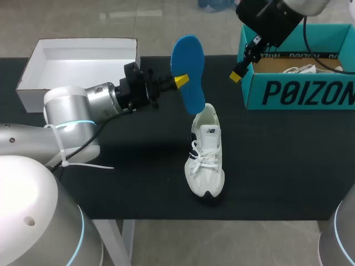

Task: Take the shoe out of the shoebox, open the shoe tongue, remove and reinsert the insole, then place the shoe into the shoebox

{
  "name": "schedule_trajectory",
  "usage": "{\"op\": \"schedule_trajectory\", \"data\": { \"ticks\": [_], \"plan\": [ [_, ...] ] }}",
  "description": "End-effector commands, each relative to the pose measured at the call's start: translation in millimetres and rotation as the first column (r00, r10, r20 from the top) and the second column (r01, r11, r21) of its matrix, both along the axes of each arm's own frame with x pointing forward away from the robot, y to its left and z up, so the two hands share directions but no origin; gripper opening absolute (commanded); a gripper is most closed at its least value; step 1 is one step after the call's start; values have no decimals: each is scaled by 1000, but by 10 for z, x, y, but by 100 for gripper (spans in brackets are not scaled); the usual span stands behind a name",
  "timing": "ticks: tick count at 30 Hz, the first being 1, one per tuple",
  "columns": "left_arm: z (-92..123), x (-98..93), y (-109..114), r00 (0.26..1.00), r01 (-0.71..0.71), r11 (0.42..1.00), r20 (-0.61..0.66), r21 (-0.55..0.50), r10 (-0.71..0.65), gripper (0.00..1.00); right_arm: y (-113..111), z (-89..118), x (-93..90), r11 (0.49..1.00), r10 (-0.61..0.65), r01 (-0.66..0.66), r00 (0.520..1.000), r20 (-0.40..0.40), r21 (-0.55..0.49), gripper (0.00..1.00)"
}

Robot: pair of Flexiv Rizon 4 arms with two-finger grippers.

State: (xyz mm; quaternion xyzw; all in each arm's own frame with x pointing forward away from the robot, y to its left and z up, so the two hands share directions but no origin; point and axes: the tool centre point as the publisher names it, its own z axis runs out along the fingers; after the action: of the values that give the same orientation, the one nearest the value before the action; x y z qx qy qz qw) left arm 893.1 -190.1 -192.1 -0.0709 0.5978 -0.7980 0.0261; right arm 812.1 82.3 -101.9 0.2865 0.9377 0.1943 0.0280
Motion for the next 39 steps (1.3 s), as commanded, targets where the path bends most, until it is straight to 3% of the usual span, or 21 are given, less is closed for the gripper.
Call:
{"op": "schedule_trajectory", "data": {
  "ticks": [1,7,10,34,39],
  "plan": [
    [-75,-7,-66,998,22,1000,-58,6,-22,0,7,-9,3,1000,-2,2,1000,0,-2,100],
    [-63,13,-116,991,37,998,-134,41,-31,0,7,-9,3,1000,-2,2,1000,0,-2,100],
    [16,54,-134,998,-12,1000,-61,-15,11,0,7,-9,3,1000,-2,2,1000,0,-2,100],
    [16,54,-134,998,-12,1000,-61,-15,11,0,7,-9,3,1000,-2,2,1000,0,-2,100],
    [16,54,-134,998,-12,1000,-61,-15,11,0,-258,160,-24,998,-59,60,998,19,-16,100]
  ]
}}
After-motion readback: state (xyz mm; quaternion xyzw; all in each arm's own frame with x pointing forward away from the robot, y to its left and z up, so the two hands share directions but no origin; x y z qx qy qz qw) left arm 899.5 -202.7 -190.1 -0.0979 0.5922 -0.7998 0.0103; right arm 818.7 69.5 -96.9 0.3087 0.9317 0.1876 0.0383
